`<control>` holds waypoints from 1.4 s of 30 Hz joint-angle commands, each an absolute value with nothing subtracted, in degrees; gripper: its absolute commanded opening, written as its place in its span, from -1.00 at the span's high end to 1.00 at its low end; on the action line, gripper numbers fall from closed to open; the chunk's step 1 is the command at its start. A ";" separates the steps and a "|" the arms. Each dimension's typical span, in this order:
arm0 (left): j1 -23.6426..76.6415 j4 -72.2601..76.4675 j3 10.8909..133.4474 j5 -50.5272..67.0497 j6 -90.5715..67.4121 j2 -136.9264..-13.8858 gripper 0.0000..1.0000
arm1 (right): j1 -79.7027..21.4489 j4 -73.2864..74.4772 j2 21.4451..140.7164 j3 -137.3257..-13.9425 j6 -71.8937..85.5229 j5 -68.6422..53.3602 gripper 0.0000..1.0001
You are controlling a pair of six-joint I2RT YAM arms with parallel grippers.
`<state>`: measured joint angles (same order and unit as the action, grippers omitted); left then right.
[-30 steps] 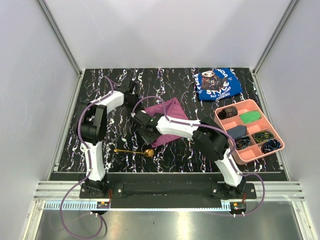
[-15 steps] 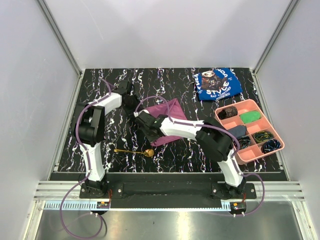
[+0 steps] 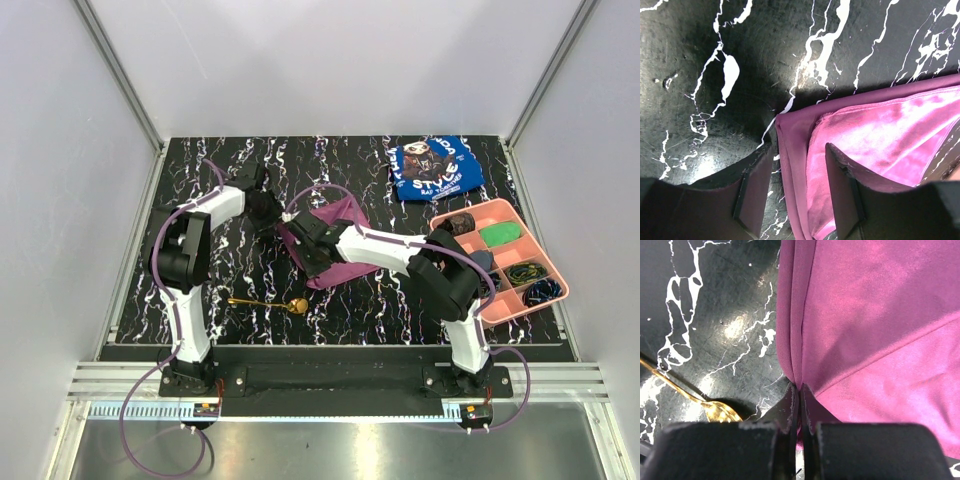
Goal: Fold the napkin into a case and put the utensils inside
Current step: Pick up the upper triangle-folded napkin from the center of the board, then turn over the upper triangle folded napkin at the center of the board.
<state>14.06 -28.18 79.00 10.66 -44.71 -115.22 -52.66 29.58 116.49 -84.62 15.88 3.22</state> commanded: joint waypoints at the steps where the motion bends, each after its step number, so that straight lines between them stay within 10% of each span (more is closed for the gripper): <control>1: 15.90 -29.00 77.34 6.69 -43.69 -115.84 -0.09 | -52.30 28.21 113.29 -85.43 16.35 1.32 1.00; 14: 17.75 -30.32 80.42 -1.22 -40.78 -118.30 0.06 | -51.86 27.86 111.01 -87.10 16.52 0.26 1.00; 23: 18.37 -29.97 85.69 -2.55 -34.28 -121.11 0.60 | -51.86 27.34 112.76 -88.86 16.08 -2.10 1.00; 25: 18.28 -29.88 86.83 -3.34 -32.79 -121.11 1.00 | -51.86 27.16 113.11 -88.95 15.91 -3.07 1.00; 42: -4.57 -29.09 80.41 15.38 -31.03 -89.66 1.00 | -56.16 15.48 121.29 -107.40 29.78 -27.14 1.00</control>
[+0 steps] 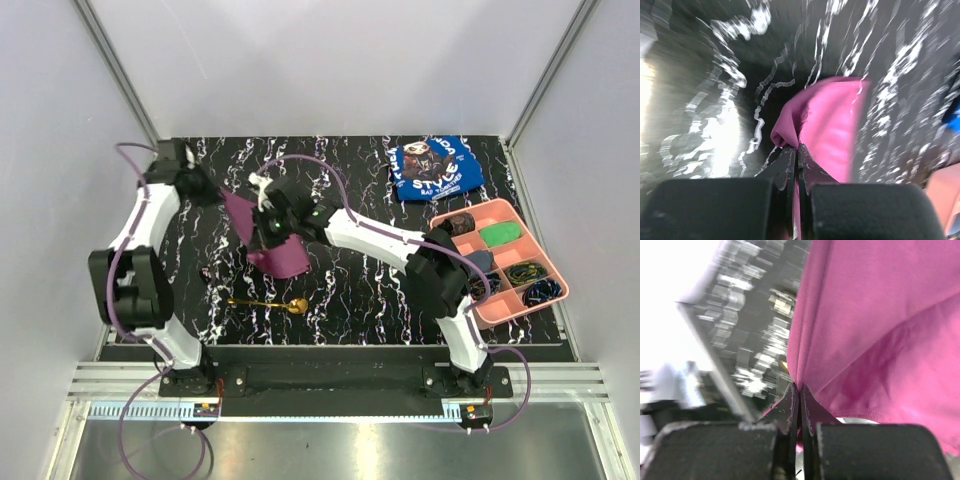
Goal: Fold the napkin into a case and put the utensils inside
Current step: Turn over the upper triangle folded napkin at the center of the board.
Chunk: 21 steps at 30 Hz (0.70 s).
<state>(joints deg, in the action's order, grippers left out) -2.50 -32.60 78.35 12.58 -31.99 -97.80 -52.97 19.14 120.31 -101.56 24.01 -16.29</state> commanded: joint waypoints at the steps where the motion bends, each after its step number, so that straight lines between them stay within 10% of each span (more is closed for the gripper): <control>1: -4.66 -29.18 81.38 14.68 -30.42 -88.60 1.00 | -55.90 11.38 121.20 -107.49 31.71 -30.46 1.00; 21: 17.04 -13.03 97.82 10.81 -38.05 -118.64 1.00 | -37.27 -27.34 115.93 -63.30 51.95 -45.44 1.00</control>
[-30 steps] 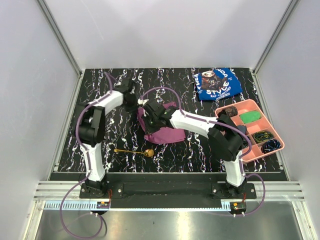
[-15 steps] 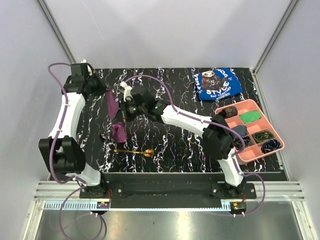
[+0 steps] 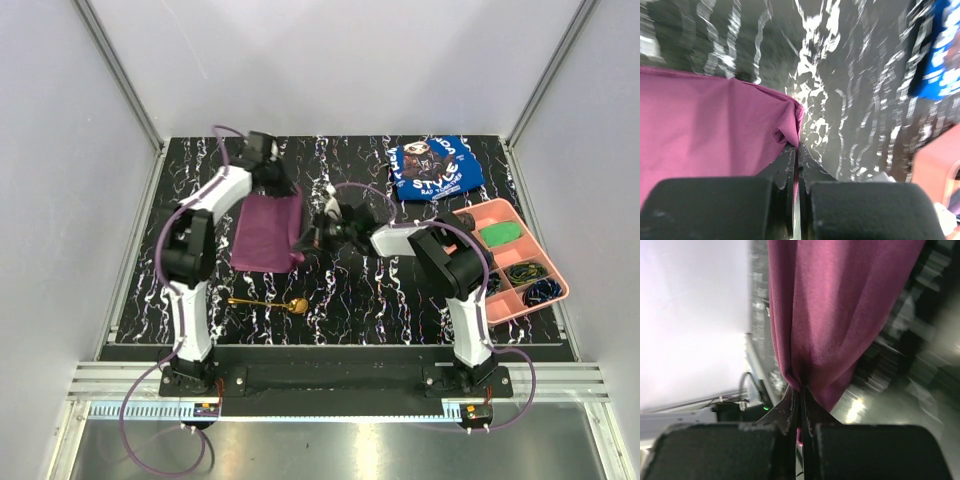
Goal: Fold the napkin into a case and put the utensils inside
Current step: Turn over the upper triangle folded napkin at the center of the board, then pick up the upper triangle-folded napkin from the center of the board.
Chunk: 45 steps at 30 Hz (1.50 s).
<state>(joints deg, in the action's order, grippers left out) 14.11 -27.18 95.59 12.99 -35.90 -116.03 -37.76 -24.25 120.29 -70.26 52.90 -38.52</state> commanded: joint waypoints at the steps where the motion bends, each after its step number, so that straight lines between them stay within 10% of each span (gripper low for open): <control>1: 17.83 -12.14 98.08 9.94 -38.06 -119.61 1.00 | -36.05 -25.85 115.23 -61.98 49.94 -45.18 1.00; 9: 23.37 -8.26 102.83 9.14 -37.27 -127.61 1.00 | -33.58 -18.55 111.62 -54.06 43.42 -40.87 1.00; 16: 23.64 -12.03 104.41 14.84 -35.34 -123.95 -0.10 | -29.62 -6.34 106.01 -51.25 34.92 -33.50 0.70; 18: 23.29 -17.55 104.85 16.17 -32.45 -120.78 -0.36 | -28.31 -0.83 104.33 -51.15 31.83 -30.43 0.26; 23: 20.75 -29.17 98.20 18.01 -28.04 -108.21 -0.40 | -28.21 6.14 101.86 -53.69 25.84 -26.63 -0.39; 32: 13.89 -31.82 76.74 17.23 -21.98 -95.10 -0.34 | -28.83 5.98 106.43 -57.04 27.33 -27.95 -0.52; 36: 11.61 -30.68 74.53 19.85 -24.24 -95.80 -0.34 | -30.23 4.66 109.15 -58.62 28.04 -29.79 -0.44; 45: 10.11 -18.82 74.97 27.33 -35.94 -101.33 -0.17 | -25.94 7.45 109.85 -58.52 23.58 -23.38 0.91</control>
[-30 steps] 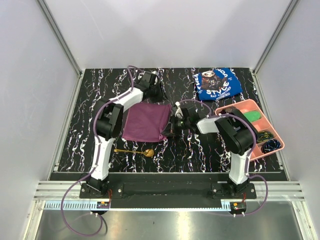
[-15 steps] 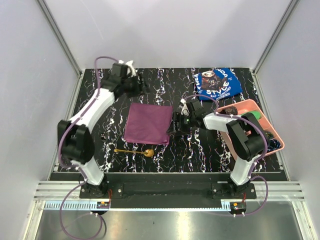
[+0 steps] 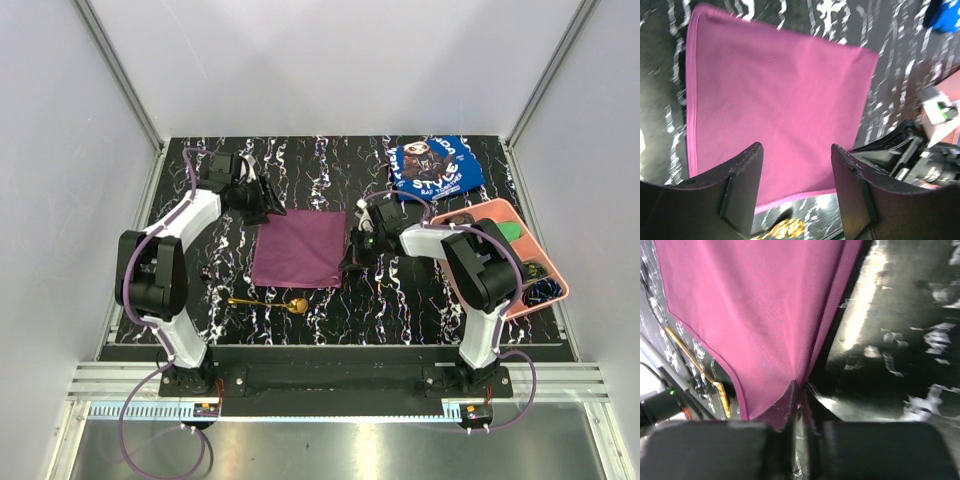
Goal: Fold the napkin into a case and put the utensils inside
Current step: Pick up the upper triangle-folded napkin from the center of the board.
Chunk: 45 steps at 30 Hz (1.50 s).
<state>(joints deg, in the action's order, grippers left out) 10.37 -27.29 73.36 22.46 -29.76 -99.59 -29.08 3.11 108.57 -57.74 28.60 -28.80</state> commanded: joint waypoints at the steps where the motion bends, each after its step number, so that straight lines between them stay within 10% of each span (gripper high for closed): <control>1: 9.93 -17.42 75.32 27.59 -37.17 -102.03 -0.15 | -25.14 8.86 110.47 -59.67 22.25 -23.12 0.98; 5: 9.76 -16.26 78.57 30.66 -39.29 -107.48 -0.05 | -22.77 15.70 111.36 -64.32 16.53 -18.82 0.96; 9: 9.76 -16.87 81.73 33.93 -38.94 -113.10 0.10 | -22.68 21.08 109.87 -69.42 13.71 -13.64 0.21; 16: 8.70 -22.83 84.98 23.74 -34.90 -118.12 0.17 | -23.46 25.75 104.68 -71.72 16.17 -11.78 -0.14; 31: 6.77 -25.75 82.27 25.57 -29.71 -105.22 -0.16 | -27.51 20.13 105.56 -65.57 18.63 -14.16 0.54; 38: 2.03 -27.69 80.96 27.42 -29.35 -104.50 -0.23 | -27.77 23.37 105.12 -63.01 15.56 -7.66 0.54; 45: 0.09 -27.33 75.24 24.09 -31.72 -96.69 -0.29 | -33.57 32.68 98.09 -73.11 15.73 9.74 0.00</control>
